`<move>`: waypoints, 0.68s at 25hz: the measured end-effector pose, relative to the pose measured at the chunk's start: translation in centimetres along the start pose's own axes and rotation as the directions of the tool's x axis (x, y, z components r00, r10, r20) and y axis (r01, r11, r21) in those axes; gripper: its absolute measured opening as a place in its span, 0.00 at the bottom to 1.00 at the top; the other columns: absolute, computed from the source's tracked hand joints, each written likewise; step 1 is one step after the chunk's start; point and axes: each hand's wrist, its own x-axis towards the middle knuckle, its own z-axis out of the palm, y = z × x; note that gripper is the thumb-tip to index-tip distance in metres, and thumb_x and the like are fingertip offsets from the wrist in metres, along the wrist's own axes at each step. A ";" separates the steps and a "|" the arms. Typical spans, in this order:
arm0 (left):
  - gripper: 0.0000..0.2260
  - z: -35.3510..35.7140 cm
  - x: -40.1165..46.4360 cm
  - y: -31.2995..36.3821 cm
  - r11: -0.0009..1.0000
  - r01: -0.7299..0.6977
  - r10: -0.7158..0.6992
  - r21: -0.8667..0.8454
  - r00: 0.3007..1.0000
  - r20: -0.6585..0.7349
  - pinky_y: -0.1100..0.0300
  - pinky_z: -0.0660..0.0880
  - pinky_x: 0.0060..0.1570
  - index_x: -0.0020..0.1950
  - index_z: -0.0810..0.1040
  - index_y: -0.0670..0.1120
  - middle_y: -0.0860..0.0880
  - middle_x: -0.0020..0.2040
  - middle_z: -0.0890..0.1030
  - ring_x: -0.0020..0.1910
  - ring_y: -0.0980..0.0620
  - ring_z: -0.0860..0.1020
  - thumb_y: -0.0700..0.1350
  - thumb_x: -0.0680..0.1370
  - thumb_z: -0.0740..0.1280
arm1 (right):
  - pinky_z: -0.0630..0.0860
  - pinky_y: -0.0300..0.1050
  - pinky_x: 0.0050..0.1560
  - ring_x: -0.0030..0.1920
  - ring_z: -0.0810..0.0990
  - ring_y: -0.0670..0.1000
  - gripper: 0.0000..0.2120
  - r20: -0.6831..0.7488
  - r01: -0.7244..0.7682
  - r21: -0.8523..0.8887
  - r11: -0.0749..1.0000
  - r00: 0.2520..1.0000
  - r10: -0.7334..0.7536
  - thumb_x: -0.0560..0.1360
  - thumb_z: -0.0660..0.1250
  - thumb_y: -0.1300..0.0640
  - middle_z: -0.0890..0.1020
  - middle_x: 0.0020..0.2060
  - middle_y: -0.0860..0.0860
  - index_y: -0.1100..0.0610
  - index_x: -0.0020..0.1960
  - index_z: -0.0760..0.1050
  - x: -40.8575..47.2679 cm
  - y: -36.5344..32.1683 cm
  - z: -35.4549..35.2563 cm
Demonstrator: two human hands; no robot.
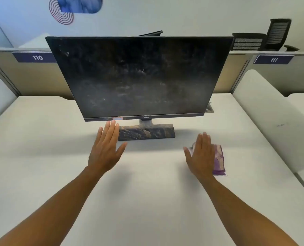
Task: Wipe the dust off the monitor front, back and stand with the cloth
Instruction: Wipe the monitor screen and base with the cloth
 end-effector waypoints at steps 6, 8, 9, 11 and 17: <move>0.33 -0.4 0.9 0.5 1.000 -0.004 0.004 0.012 1.000 -0.019 0.45 0.53 0.75 0.77 0.59 0.40 0.42 0.78 0.57 0.78 0.44 0.53 0.62 0.81 0.48 | 0.64 0.54 0.70 0.69 0.66 0.62 0.33 0.287 -0.225 -0.152 0.962 0.922 0.261 0.78 0.62 0.47 0.67 0.70 0.63 0.62 0.75 0.54 -0.1 2.9 0.5; 0.33 -0.8 1.5 0.3 1.000 -0.009 0.009 0.014 1.000 -0.026 0.46 0.53 0.75 0.78 0.59 0.41 0.43 0.79 0.57 0.78 0.45 0.52 0.63 0.80 0.48 | 0.72 0.50 0.60 0.60 0.74 0.58 0.24 0.239 -0.149 -0.224 0.963 0.950 0.202 0.76 0.61 0.56 0.73 0.60 0.59 0.58 0.70 0.61 0.5 2.9 0.3; 0.33 -0.9 1.7 0.2 1.000 -0.011 0.012 0.025 0.999 -0.034 0.46 0.53 0.75 0.78 0.59 0.42 0.43 0.79 0.57 0.78 0.45 0.52 0.63 0.80 0.48 | 0.74 0.48 0.55 0.57 0.75 0.56 0.21 0.239 -0.137 -0.232 0.963 0.952 0.193 0.75 0.59 0.58 0.75 0.57 0.57 0.57 0.68 0.63 0.9 3.0 0.1; 0.33 -1.6 2.5 -0.1 0.999 -0.019 0.020 0.035 0.999 -0.049 0.45 0.54 0.75 0.77 0.60 0.41 0.43 0.78 0.59 0.78 0.44 0.54 0.62 0.80 0.49 | 0.75 0.47 0.49 0.55 0.77 0.56 0.16 0.223 -0.218 -0.087 0.972 0.947 0.232 0.77 0.58 0.60 0.77 0.52 0.56 0.56 0.65 0.67 1.7 2.8 -0.5; 0.33 -4.9 7.0 -0.7 0.999 -0.034 0.035 0.007 0.984 -0.173 0.44 0.54 0.74 0.77 0.62 0.41 0.43 0.78 0.59 0.77 0.43 0.55 0.62 0.80 0.51 | 0.73 0.40 0.37 0.40 0.75 0.54 0.15 0.102 -0.557 0.584 0.591 0.772 0.627 0.82 0.59 0.51 0.79 0.53 0.57 0.57 0.65 0.68 6.3 -1.1 -4.3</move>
